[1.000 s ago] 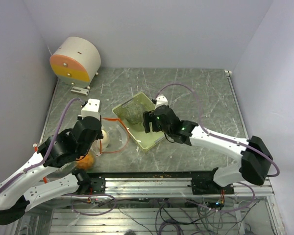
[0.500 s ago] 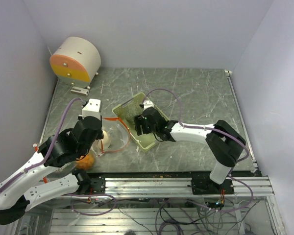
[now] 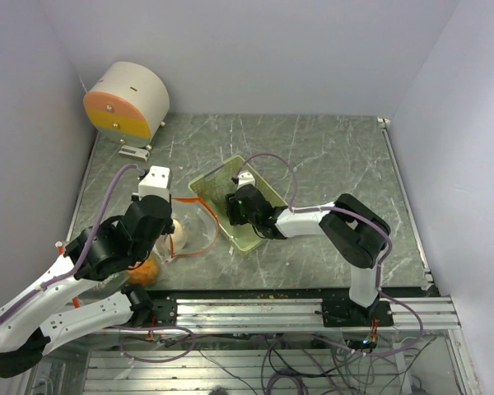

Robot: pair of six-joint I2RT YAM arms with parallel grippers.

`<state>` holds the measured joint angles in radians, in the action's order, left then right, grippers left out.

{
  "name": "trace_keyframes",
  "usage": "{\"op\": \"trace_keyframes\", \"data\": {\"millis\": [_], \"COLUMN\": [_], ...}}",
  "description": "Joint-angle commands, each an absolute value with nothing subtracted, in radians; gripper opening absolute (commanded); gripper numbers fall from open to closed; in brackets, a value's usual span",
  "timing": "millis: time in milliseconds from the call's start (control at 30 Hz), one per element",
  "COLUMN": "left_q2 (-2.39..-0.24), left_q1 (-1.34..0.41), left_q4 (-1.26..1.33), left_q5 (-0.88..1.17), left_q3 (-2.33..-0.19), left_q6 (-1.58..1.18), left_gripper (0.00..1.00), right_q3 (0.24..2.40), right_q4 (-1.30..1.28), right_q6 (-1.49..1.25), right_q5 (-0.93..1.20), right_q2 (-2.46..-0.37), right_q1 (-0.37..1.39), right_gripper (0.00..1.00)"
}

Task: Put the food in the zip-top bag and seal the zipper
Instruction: Pick up the fake fruit from the bin.

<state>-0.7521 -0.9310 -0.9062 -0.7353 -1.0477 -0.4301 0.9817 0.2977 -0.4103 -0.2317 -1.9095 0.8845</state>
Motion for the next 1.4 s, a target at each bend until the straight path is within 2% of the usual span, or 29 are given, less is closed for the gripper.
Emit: {"op": "trace_keyframes", "data": {"millis": [0, 100, 167, 200, 233, 367, 1000, 1133, 1367], "left_q2": [-0.752, -0.757, -0.758, -0.756, -0.755, -0.746, -0.739, -0.746, -0.752], "left_q1": [-0.926, -0.926, -0.926, -0.926, -0.926, -0.926, -0.926, -0.927, -0.926], "left_q4": [-0.891, -0.893, -0.893, -0.893, -0.892, -0.893, -0.880, -0.873, -0.859], "left_q5": [-0.734, -0.734, -0.735, -0.736, -0.735, -0.740, -0.736, -0.734, -0.723], "left_q3": [-1.075, -1.075, -1.075, -1.075, -1.075, -1.074, -1.061, -1.053, -1.043], "left_q6": [-0.419, -0.418, -0.418, -0.419, -0.419, -0.419, -0.422, -0.424, -0.429], "left_gripper": [0.07, 0.07, 0.07, 0.07, 0.07, 0.07, 0.07, 0.07, 0.07], "right_q3": [0.987, 0.991, 0.994, 0.994, 0.995, 0.967, 0.801, 0.826, 0.837], "right_q4": [0.364, 0.372, 0.367, 0.359, 0.345, 0.337, 0.141, 0.090, 0.133], "right_q6": [-0.428, -0.422, -0.418, -0.417, -0.415, -0.399, -0.432, -0.444, -0.489], "right_q5": [-0.262, -0.276, -0.292, -0.298, -0.302, -0.285, 0.053, 0.124, 0.435], "right_q2": [-1.944, -1.962, -1.968, -1.969, -1.967, -1.875, -1.066, -0.968, -0.911], "right_q1": [0.879, 0.879, 0.879, 0.879, 0.879, 0.879, 0.878, 0.879, 0.880], "right_gripper": [0.48, 0.45, 0.27, 0.07, 0.00, 0.00, 0.00, 0.00, 0.00]}}
